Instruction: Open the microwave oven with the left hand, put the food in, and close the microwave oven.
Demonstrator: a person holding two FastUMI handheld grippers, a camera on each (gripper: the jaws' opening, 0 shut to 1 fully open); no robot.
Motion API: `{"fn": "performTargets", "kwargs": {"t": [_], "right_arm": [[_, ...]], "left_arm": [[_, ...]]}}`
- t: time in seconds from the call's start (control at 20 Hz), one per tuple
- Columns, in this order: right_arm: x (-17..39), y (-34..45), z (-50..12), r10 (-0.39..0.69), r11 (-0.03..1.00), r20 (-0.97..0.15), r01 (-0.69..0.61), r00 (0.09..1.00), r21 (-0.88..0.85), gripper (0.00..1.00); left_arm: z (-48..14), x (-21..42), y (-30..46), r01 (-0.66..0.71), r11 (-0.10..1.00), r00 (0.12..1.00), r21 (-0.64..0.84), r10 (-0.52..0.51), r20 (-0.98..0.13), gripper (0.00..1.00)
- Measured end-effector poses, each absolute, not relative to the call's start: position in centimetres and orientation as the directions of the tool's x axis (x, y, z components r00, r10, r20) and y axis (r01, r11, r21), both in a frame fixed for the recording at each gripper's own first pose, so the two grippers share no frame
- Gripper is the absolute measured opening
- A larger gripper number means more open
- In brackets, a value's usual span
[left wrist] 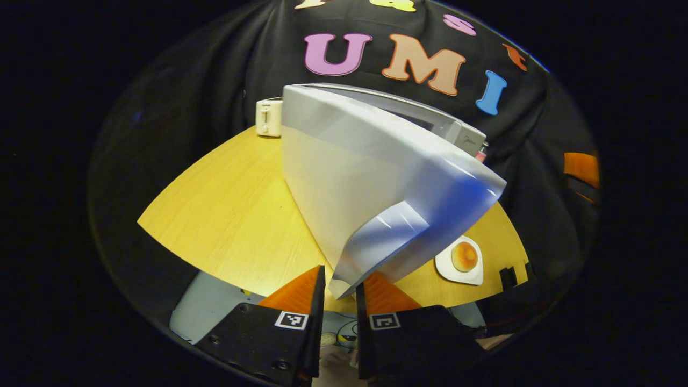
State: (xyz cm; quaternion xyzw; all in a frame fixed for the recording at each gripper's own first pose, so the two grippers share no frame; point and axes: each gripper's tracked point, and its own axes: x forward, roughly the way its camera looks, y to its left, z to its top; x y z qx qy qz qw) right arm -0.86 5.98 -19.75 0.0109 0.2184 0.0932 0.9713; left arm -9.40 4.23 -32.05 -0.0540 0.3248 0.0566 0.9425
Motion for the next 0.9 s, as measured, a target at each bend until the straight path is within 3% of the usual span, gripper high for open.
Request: {"fn": "performTargets", "kwargs": {"t": [0.2,0.35,0.45,0.5,0.65,0.7,0.85,0.9], "right_arm": [[-0.7,6.6,-20.5,0.22,0.975,-0.436,-0.214,0.873,0.063,0.94],[-0.1,6.7,-21.1,0.233,0.971,-0.448,-0.23,0.863,0.06,0.94],[0.2,6.5,-21.6,0.235,0.97,-0.453,-0.236,0.86,0.055,0.94],[0.4,6.5,-21.9,0.234,0.97,-0.457,-0.236,0.858,0.053,0.94],[1.0,5.9,-23.3,0.22,0.974,-0.477,-0.223,0.851,0.051,0.94],[1.2,5.6,-23.9,0.21,0.976,-0.485,-0.214,0.849,0.047,1.0],[1.8,4.8,-26.0,0.182,0.98,-0.518,-0.195,0.836,0.03,0.94],[2.0,4.6,-26.9,0.175,0.981,-0.536,-0.19,0.826,0.027,1.0]], "left_arm": [[-30.9,-11.1,8.2,-0.252,0.966,0.782,-0.06,0.167,-0.601,0.46],[-30.3,-12.3,10.4,-0.324,0.943,0.769,-0.074,0.217,-0.602,0.67],[-30.0,-13.1,11.3,-0.358,0.93,0.762,-0.082,0.241,-0.601,0.72],[-29.9,-13.4,11.9,-0.374,0.923,0.76,-0.09,0.249,-0.601,0.67],[-29.7,-14.2,12.8,-0.412,0.906,0.748,-0.102,0.272,-0.605,0.67],[-29.6,-14.7,13.3,-0.421,0.903,0.743,-0.09,0.286,-0.605,0.67],[-29.1,-15.9,15.5,-0.458,0.888,0.721,-0.032,0.35,-0.599,0.67],[-28.9,-16.2,16.3,-0.476,0.879,0.716,-0.024,0.372,-0.591,0.67]]}}
